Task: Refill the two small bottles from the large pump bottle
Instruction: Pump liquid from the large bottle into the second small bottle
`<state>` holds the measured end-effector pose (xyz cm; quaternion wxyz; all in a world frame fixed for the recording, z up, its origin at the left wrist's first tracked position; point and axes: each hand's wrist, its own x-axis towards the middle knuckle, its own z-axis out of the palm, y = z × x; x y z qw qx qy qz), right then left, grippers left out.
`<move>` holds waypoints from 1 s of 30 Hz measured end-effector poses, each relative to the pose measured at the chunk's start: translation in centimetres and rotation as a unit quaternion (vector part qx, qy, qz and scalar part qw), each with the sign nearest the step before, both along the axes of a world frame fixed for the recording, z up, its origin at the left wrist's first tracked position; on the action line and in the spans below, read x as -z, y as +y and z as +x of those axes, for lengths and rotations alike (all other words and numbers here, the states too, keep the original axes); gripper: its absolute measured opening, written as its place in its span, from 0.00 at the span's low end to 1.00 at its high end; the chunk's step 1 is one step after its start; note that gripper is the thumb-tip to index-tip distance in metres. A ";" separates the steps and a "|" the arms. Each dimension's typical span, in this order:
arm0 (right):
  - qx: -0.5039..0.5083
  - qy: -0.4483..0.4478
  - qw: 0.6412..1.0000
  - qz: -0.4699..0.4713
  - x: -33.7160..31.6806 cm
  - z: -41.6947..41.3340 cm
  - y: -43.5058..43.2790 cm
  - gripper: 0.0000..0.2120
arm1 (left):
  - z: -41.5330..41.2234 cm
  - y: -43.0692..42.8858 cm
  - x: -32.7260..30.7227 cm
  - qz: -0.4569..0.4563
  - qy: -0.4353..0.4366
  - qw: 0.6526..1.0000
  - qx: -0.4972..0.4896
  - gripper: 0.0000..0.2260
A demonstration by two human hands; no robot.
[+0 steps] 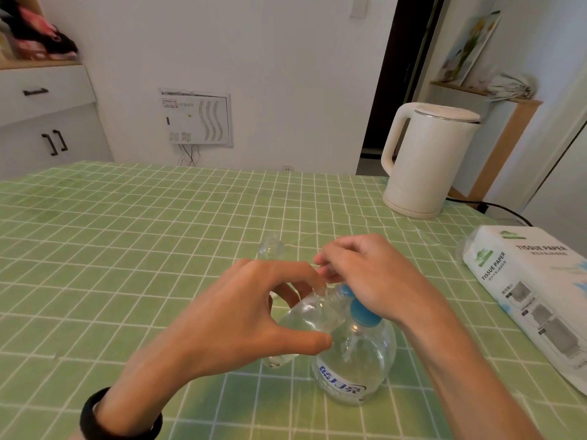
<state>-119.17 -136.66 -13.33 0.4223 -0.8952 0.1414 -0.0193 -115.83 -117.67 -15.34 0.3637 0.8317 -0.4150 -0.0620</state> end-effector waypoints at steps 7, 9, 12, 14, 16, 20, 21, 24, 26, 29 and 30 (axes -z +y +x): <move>-0.002 -0.025 1.000 -0.005 -0.2 0.0 0.0 0.17 | 0.0 0.0 -0.1 -0.008 0.004 1.000 0.000 0.17; -0.003 -0.012 1.000 -0.002 -0.2 0.1 -0.1 0.17 | 0.1 0.1 -0.1 -0.004 0.000 1.000 -0.001 0.17; -0.018 0.018 1.000 -0.005 -0.2 0.2 0.0 0.17 | 0.1 0.0 -0.1 0.006 -0.008 1.000 -0.004 0.17; -0.022 0.027 0.999 -0.009 -0.2 0.0 0.0 0.16 | 0.0 0.0 0.0 0.008 -0.009 1.000 -0.004 0.18; -0.015 0.019 1.000 -0.008 -0.2 0.0 0.0 0.17 | 0.0 0.0 0.0 0.008 -0.004 1.000 -0.002 0.18; -0.007 0.002 1.000 -0.006 -0.3 -0.1 0.0 0.17 | 0.0 -0.1 0.1 -0.004 0.006 1.000 -0.005 0.17; -0.006 -0.001 1.000 -0.007 -0.3 -0.1 0.0 0.17 | 0.0 -0.1 0.1 -0.006 0.007 1.000 -0.005 0.18; -0.008 0.000 1.000 -0.003 -0.3 -0.1 0.0 0.17 | 0.0 -0.1 0.0 -0.005 0.006 1.000 -0.004 0.18; -0.012 0.013 1.000 0.003 -0.3 0.1 0.0 0.17 | 0.1 -0.1 0.0 -0.001 0.000 1.000 -0.004 0.17; -0.031 0.037 0.999 0.007 -0.3 0.1 0.0 0.16 | 0.0 -0.1 0.1 0.006 -0.006 1.000 -0.001 0.17; -0.031 0.035 0.999 0.008 -0.2 0.1 0.0 0.16 | -0.1 -0.1 0.1 0.005 -0.004 1.000 0.000 0.17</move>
